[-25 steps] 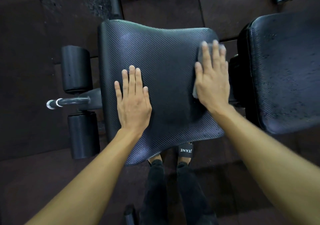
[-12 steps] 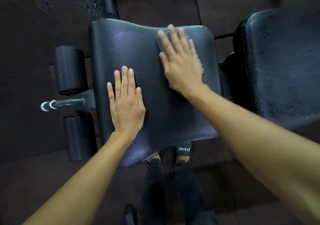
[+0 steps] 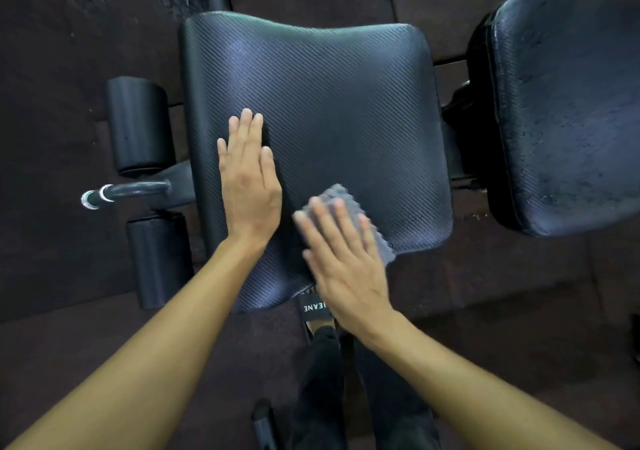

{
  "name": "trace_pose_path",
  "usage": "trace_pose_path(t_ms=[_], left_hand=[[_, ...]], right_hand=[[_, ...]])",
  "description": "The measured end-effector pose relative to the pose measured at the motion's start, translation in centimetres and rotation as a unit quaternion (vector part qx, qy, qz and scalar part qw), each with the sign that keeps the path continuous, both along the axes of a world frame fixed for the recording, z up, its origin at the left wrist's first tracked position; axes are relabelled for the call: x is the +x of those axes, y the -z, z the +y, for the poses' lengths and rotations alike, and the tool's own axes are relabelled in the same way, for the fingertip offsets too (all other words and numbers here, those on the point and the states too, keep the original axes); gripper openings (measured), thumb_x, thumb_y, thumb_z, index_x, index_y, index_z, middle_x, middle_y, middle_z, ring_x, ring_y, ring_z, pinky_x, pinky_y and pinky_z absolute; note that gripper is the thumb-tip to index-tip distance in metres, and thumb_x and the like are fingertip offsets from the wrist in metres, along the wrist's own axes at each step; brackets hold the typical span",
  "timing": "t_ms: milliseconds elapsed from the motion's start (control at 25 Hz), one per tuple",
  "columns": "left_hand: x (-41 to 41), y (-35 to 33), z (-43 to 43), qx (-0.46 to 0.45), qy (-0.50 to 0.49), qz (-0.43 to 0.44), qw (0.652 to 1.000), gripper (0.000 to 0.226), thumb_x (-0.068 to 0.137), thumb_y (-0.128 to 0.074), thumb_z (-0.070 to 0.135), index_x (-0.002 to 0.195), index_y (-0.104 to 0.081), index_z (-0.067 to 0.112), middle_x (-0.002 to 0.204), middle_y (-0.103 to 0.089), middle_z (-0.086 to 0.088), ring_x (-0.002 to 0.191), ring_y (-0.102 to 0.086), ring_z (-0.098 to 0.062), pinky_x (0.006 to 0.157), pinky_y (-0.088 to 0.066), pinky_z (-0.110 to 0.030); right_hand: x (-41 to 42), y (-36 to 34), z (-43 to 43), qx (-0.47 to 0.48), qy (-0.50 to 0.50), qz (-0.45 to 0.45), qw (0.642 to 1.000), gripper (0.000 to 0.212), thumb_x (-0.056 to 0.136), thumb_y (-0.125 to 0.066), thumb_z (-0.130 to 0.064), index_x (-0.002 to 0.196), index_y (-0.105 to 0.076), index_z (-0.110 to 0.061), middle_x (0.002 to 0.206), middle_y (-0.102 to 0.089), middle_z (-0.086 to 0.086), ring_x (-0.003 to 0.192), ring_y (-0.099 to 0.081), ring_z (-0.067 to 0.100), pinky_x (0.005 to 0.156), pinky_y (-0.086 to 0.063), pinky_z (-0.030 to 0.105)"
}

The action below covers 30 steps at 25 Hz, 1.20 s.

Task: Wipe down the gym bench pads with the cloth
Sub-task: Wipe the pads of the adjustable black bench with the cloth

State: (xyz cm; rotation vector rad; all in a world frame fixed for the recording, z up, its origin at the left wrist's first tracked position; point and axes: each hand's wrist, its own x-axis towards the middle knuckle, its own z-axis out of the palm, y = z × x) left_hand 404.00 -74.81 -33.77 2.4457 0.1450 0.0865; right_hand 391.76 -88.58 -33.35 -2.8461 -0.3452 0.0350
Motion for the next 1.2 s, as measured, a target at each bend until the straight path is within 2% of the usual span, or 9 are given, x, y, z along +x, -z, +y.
trace_pose_path(t_ms=[80, 160, 440, 600, 800, 920, 1000, 1120, 1200], left_hand=[[-0.2, -0.1, 1.1, -0.062, -0.013, -0.008, 0.998, 0.047, 0.099, -0.034, 0.003, 0.145, -0.045, 0.004, 0.156, -0.037, -0.009, 0.149, -0.023, -0.022, 0.123, -0.008, -0.027], [-0.6, -0.2, 1.7, -0.032, 0.010, -0.001, 0.999, 0.049, 0.097, -0.034, 0.000, 0.144, -0.045, 0.004, 0.156, -0.036, -0.009, 0.150, -0.021, -0.024, 0.123, -0.007, -0.028], [-1.4, 0.4, 1.5, 0.069, 0.041, 0.004, 0.997, 0.051, 0.101, -0.028, 0.009, 0.151, -0.033, 0.008, 0.161, -0.026, -0.006, 0.152, -0.014, -0.022, 0.125, -0.007, -0.039], [-1.5, 0.6, 1.3, 0.103, 0.034, -0.003, 0.994, 0.051, 0.100, -0.030, 0.006, 0.150, -0.035, 0.007, 0.160, -0.029, -0.007, 0.151, -0.018, -0.025, 0.125, -0.012, -0.043], [-1.3, 0.4, 1.4, 0.110, 0.050, 0.018, 0.992, 0.051, 0.101, -0.030, 0.006, 0.151, -0.034, 0.008, 0.161, -0.026, -0.007, 0.151, -0.016, -0.025, 0.125, -0.009, -0.041], [-1.1, -0.8, 1.6, 0.095, 0.064, 0.061, 0.992, 0.051, 0.102, -0.030, 0.006, 0.153, -0.030, 0.010, 0.163, -0.021, -0.004, 0.152, -0.011, -0.022, 0.125, -0.006, -0.039], [-0.8, -2.3, 1.5, 0.080, 0.063, 0.101, 0.990, 0.051, 0.102, -0.032, 0.007, 0.153, -0.030, 0.010, 0.163, -0.019, -0.002, 0.152, -0.009, -0.019, 0.125, -0.006, -0.038], [-0.5, -5.6, 0.8, 0.055, 0.053, 0.151, 0.986, 0.049, 0.104, -0.033, 0.009, 0.152, -0.032, 0.013, 0.163, -0.019, 0.002, 0.152, -0.010, -0.016, 0.125, -0.012, -0.036], [-0.5, -8.2, -0.1, 0.044, 0.059, 0.164, 0.984, 0.047, 0.104, -0.033, 0.011, 0.151, -0.036, 0.015, 0.163, -0.021, 0.004, 0.152, -0.013, -0.014, 0.124, -0.015, -0.034]], right_hand=[[3.1, 0.1, 1.9, 0.010, -0.042, -0.009, 0.999, 0.047, 0.107, -0.035, -0.031, 0.154, -0.034, -0.024, 0.161, -0.030, 0.000, 0.150, -0.024, 0.022, 0.120, -0.025, 0.046], [6.7, 0.2, 1.4, 0.009, -0.023, -0.005, 1.000, 0.047, 0.106, -0.034, -0.031, 0.153, -0.035, -0.024, 0.161, -0.031, 0.000, 0.150, -0.025, 0.020, 0.119, -0.026, 0.045], [4.2, -0.2, -6.5, 0.011, 0.201, 0.036, 0.979, 0.050, 0.108, -0.030, -0.032, 0.157, -0.023, -0.026, 0.166, -0.017, -0.002, 0.153, -0.008, 0.018, 0.124, -0.013, 0.042], [-1.2, 0.3, -3.1, 0.011, 0.139, 0.027, 0.990, 0.054, 0.105, -0.036, -0.040, 0.156, -0.028, -0.023, 0.164, -0.023, 0.002, 0.152, -0.014, 0.022, 0.123, -0.016, 0.046], [1.3, 0.6, -0.3, -0.011, 0.069, -0.035, 0.997, 0.048, 0.107, -0.037, -0.041, 0.151, -0.039, -0.024, 0.158, -0.036, -0.001, 0.147, -0.031, 0.021, 0.119, -0.029, 0.043], [1.9, -0.4, -0.5, 0.119, 0.104, 0.021, 0.987, 0.044, 0.106, -0.041, -0.025, 0.150, -0.042, -0.020, 0.157, -0.038, -0.003, 0.148, -0.028, 0.016, 0.123, -0.021, 0.035], [2.7, -2.3, -1.0, 0.319, 0.149, 0.116, 0.929, 0.044, 0.105, -0.044, -0.018, 0.149, -0.043, -0.017, 0.155, -0.040, -0.004, 0.148, -0.028, 0.009, 0.123, -0.018, 0.031], [4.5, -6.5, -2.8, 0.513, 0.253, 0.240, 0.784, 0.041, 0.106, -0.043, -0.021, 0.146, -0.047, -0.018, 0.148, -0.049, -0.010, 0.137, -0.042, 0.000, 0.118, -0.030, 0.025], [5.1, -9.2, -4.1, 0.621, 0.326, 0.307, 0.643, 0.038, 0.106, -0.044, -0.028, 0.142, -0.053, -0.020, 0.136, -0.060, -0.006, 0.122, -0.057, 0.004, 0.110, -0.042, 0.030]])
